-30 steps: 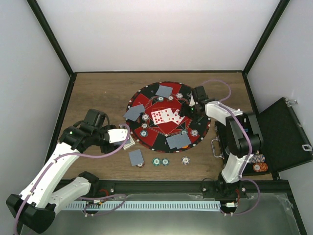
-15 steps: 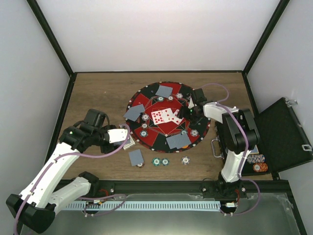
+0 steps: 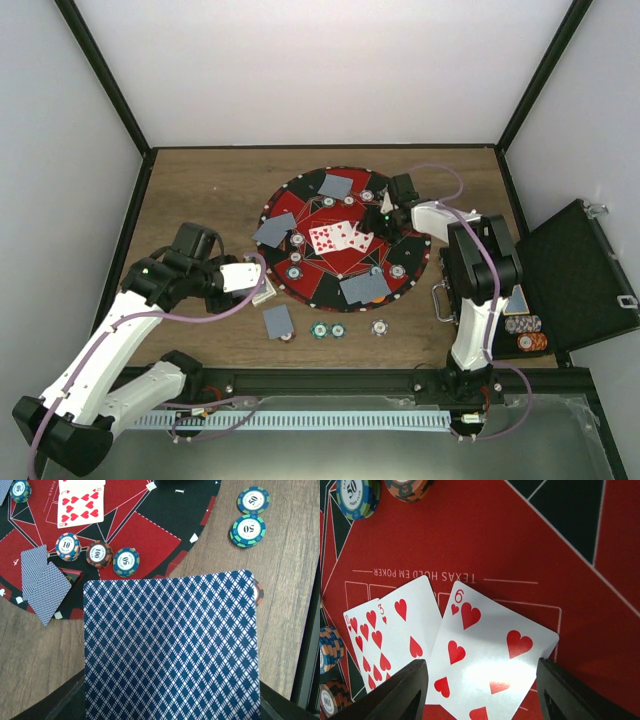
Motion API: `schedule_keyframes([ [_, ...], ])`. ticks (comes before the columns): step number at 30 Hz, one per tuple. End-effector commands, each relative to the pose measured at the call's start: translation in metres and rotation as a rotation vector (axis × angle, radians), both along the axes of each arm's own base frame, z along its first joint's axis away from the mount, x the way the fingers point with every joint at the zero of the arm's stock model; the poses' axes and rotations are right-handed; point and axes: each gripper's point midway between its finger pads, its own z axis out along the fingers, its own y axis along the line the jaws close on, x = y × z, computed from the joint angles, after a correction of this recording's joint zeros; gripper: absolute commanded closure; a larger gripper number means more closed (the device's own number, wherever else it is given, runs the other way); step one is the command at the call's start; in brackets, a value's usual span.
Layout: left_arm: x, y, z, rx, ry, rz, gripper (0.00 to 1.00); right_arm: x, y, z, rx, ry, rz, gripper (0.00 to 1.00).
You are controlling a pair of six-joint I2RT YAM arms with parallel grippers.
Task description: Distribute texas hold em gaming equipment
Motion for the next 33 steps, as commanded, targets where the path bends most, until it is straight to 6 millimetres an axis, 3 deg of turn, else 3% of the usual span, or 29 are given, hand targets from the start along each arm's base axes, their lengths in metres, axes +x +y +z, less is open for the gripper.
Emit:
schedule_keyframes([
  [1,0.005,-0.003,0.009,-0.016,-0.024,-0.003,0.95,0.006,0.005,-0.008,0.017,0.022,0.011,0.39],
  [6,0.005,-0.003,0.009,-0.014,-0.025,-0.002,0.95,0.014,0.006,-0.007,0.011,0.009,0.027,0.39],
  [10,0.005,-0.003,0.009,-0.016,-0.025,-0.001,0.95,0.022,0.01,0.007,0.019,-0.018,0.048,0.4],
  [16,0.006,-0.004,0.009,-0.02,-0.022,0.0,0.95,0.02,0.014,0.057,0.075,-0.099,0.05,0.39],
  [22,0.006,-0.005,0.01,-0.031,-0.025,-0.003,0.95,-0.025,0.041,0.122,0.221,-0.174,0.124,0.35],
  [28,0.007,-0.009,0.013,-0.049,-0.019,-0.004,0.95,-0.099,0.105,0.162,0.392,-0.198,0.283,0.24],
  [33,0.005,-0.009,0.016,-0.054,-0.026,-0.009,0.95,-0.159,0.158,0.18,0.565,-0.164,0.411,0.17],
])
